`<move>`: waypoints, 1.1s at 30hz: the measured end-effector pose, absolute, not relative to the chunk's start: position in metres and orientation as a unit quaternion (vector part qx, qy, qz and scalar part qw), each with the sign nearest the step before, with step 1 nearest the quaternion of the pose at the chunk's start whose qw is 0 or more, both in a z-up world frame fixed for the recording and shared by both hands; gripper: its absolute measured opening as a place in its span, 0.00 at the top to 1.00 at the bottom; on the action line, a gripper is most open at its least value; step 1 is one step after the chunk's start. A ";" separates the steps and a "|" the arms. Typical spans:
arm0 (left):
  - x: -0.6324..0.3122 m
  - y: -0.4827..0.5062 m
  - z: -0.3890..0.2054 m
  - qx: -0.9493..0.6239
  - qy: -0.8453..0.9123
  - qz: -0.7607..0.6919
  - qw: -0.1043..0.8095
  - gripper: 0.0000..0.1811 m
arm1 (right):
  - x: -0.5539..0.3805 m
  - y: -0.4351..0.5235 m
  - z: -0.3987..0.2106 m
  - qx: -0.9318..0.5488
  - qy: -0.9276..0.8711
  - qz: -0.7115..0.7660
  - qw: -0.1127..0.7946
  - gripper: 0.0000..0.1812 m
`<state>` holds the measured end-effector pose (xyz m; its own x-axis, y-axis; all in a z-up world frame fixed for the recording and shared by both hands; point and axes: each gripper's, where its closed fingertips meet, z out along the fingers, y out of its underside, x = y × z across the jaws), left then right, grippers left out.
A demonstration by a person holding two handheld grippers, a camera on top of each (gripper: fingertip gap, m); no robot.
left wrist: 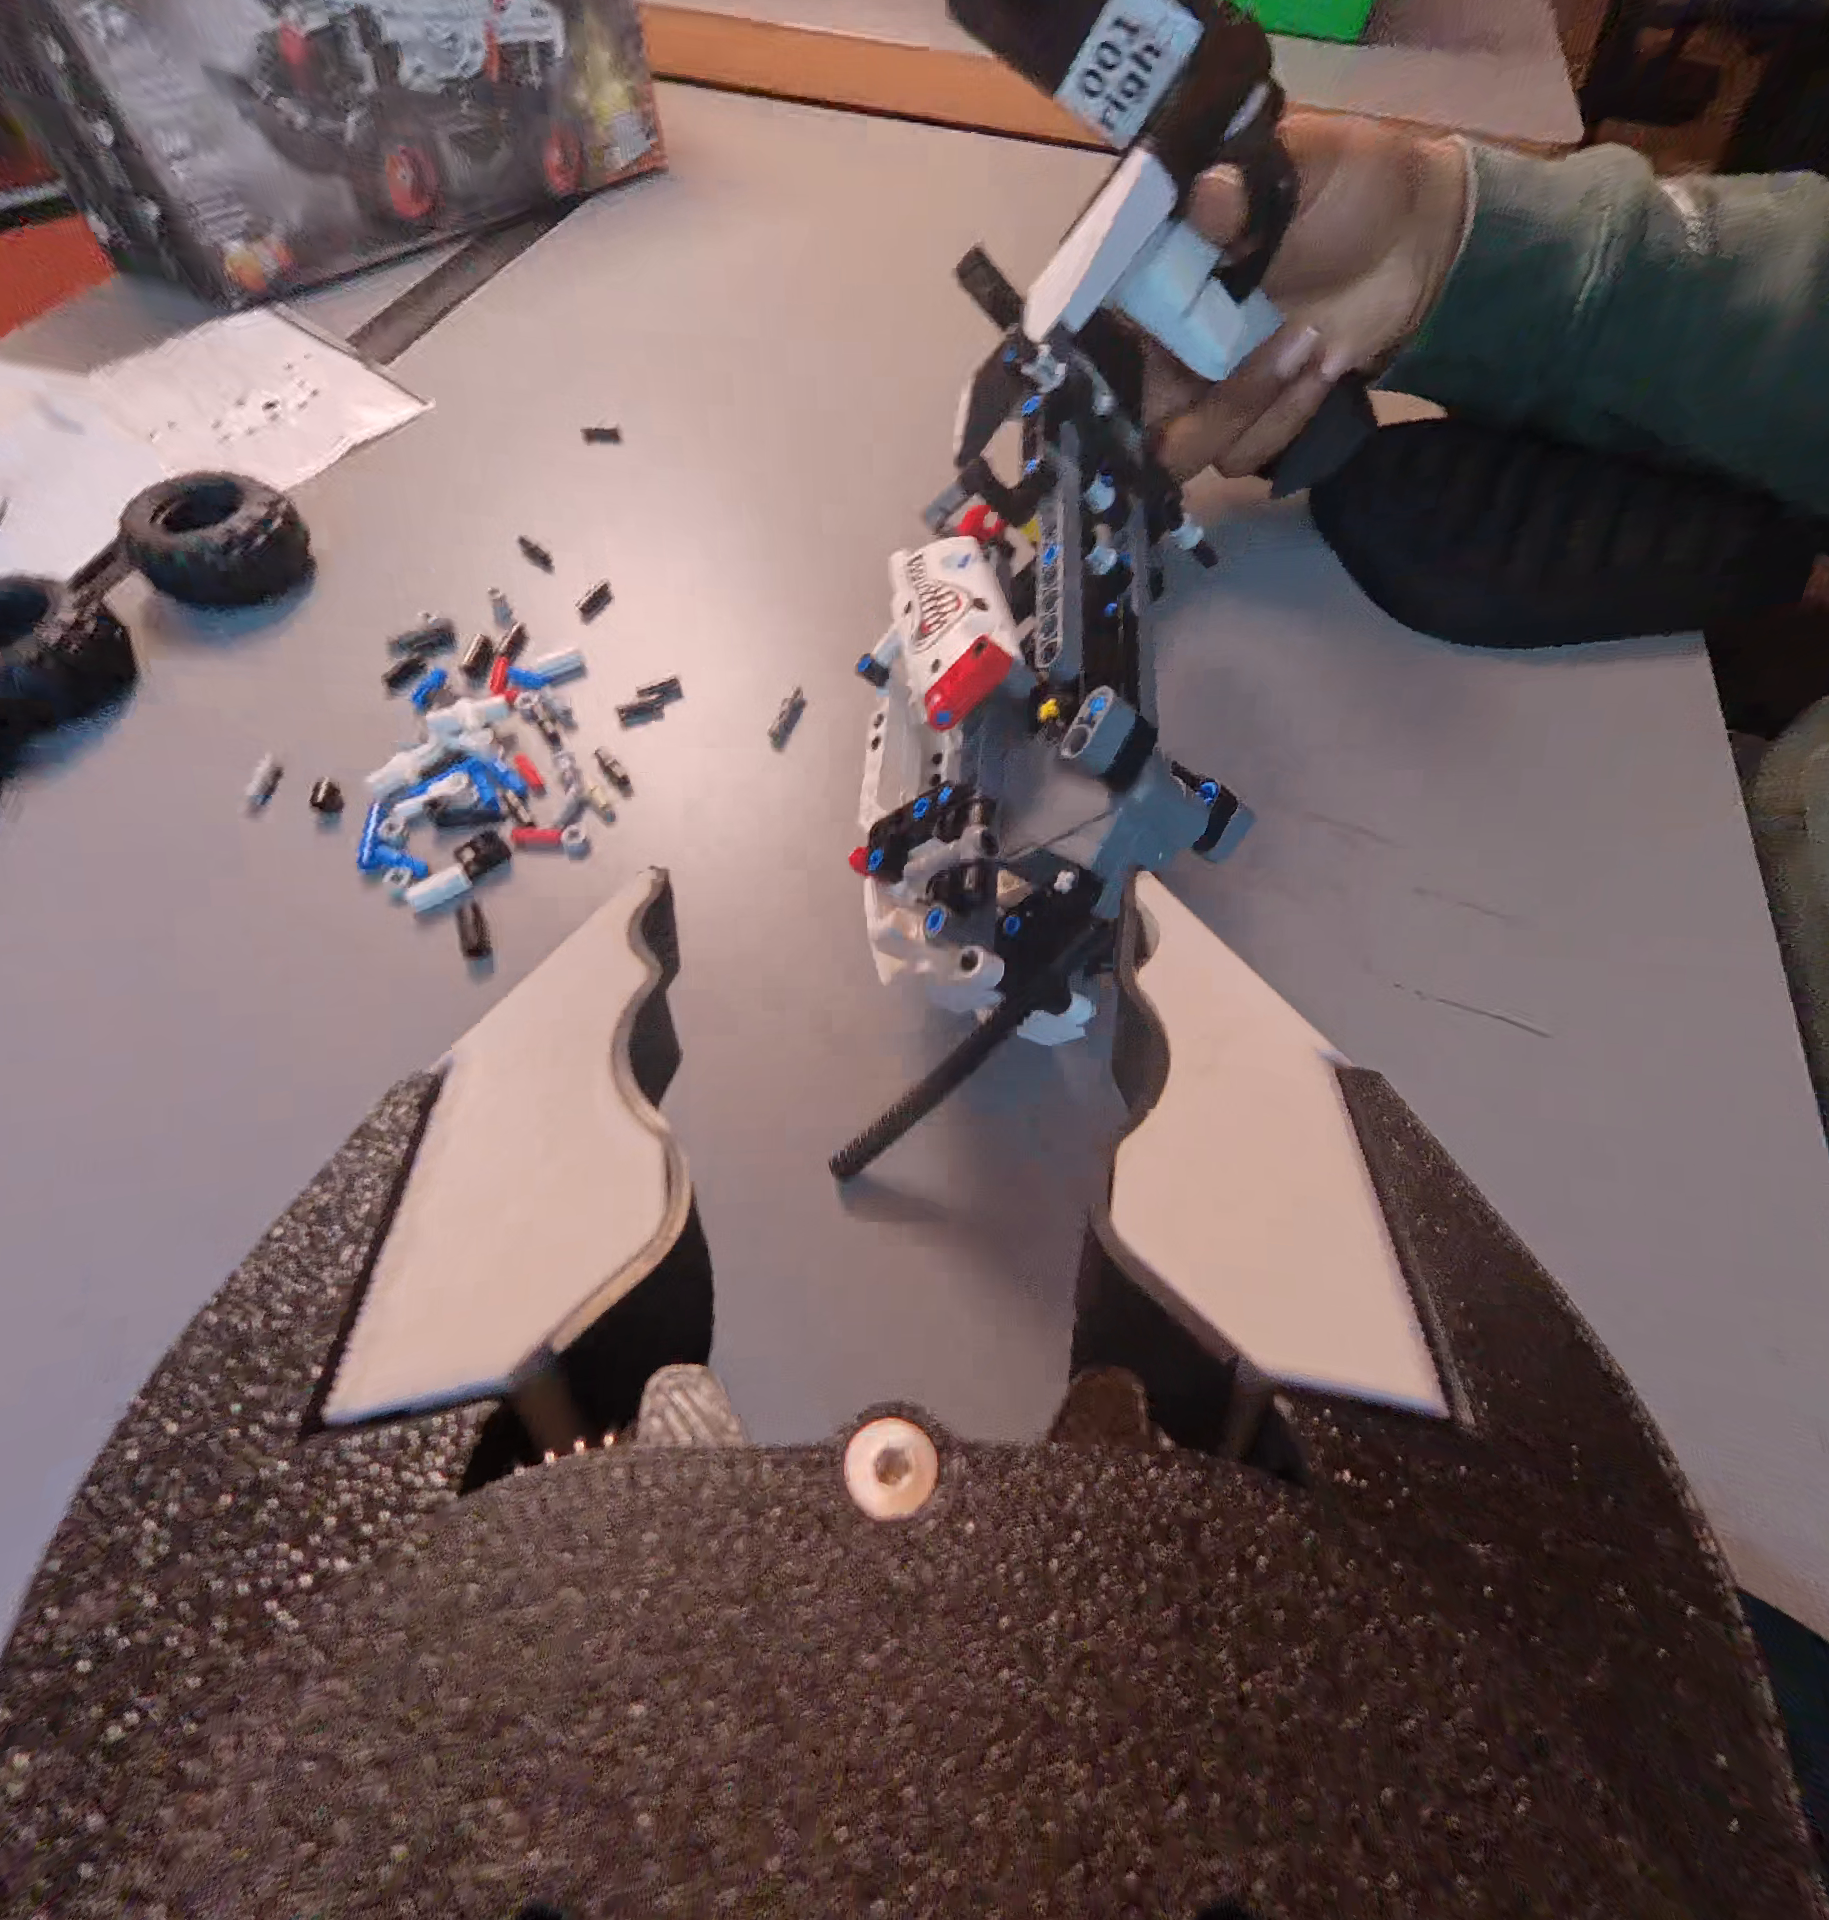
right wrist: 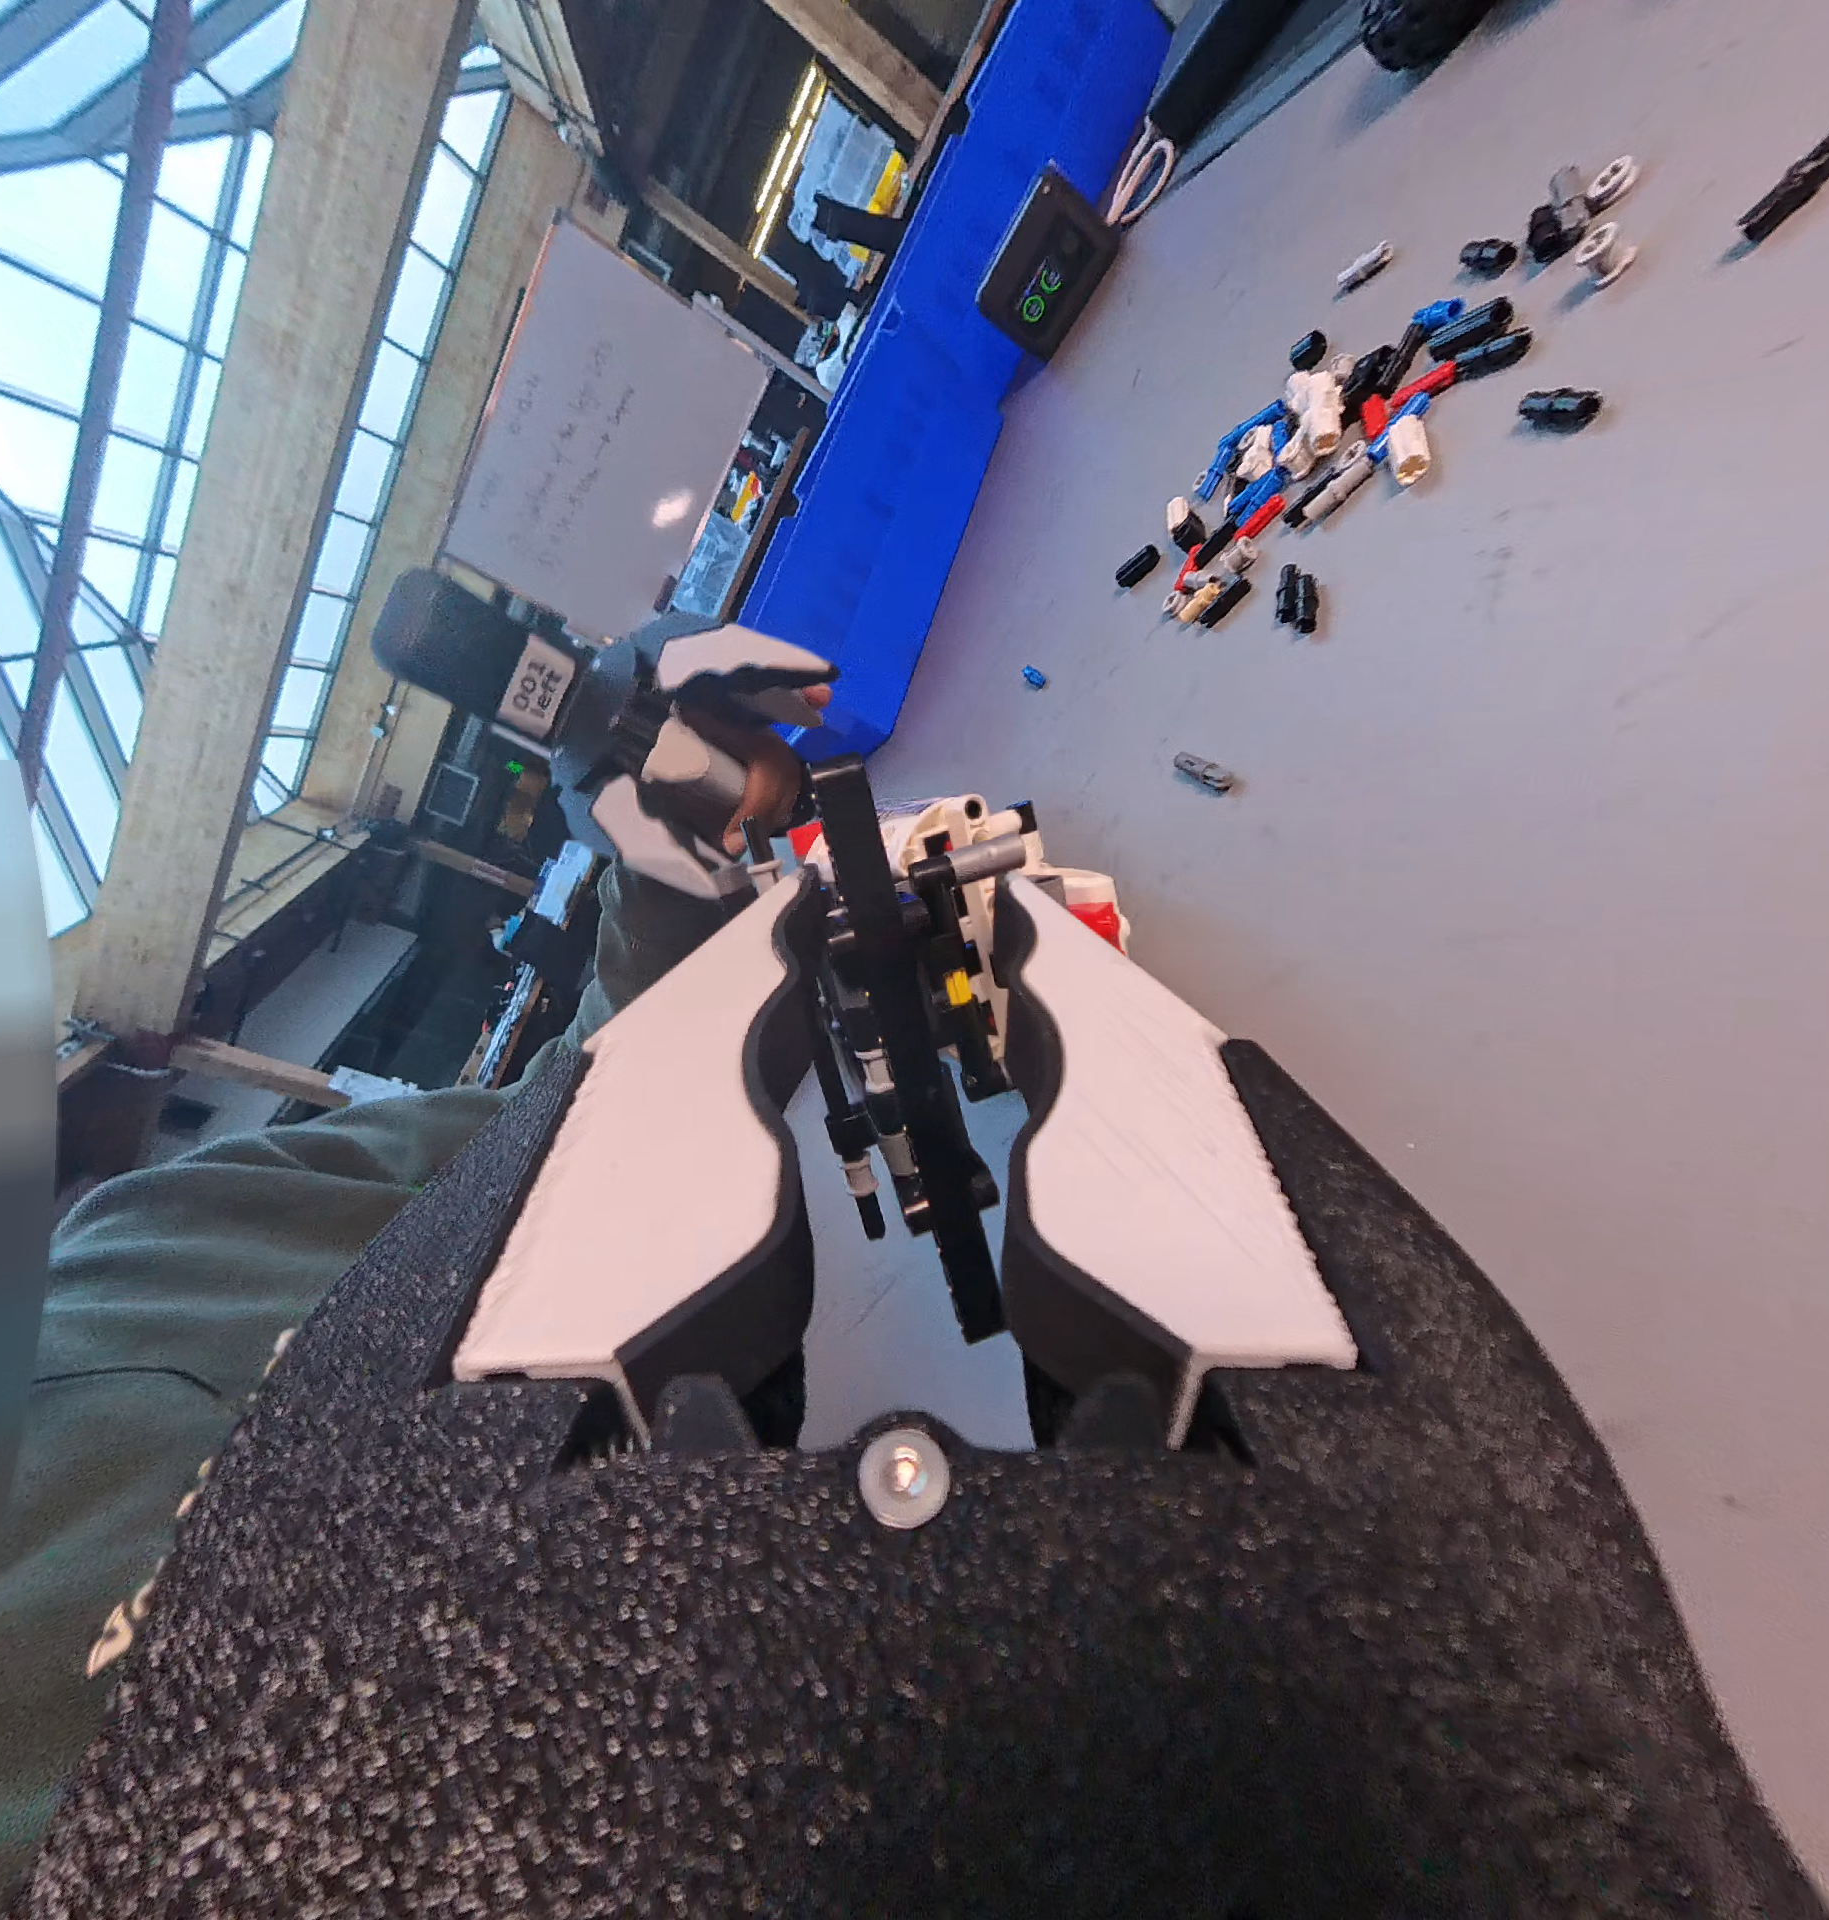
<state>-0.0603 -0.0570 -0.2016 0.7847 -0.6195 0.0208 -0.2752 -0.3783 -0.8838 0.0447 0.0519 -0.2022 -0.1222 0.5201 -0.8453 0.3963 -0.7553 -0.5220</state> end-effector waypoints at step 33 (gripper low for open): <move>-0.020 -0.027 -0.249 -0.841 0.255 -0.165 0.447 0.63 | 0.025 -0.010 -0.120 -0.462 -0.522 0.442 0.565 0.87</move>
<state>-0.0195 -0.0269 -0.2488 0.8156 -0.5764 0.0508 -0.2805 -0.4706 -0.8366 0.0253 -0.0101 -0.1198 0.0644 0.9813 0.1812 -0.0172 0.1826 -0.9830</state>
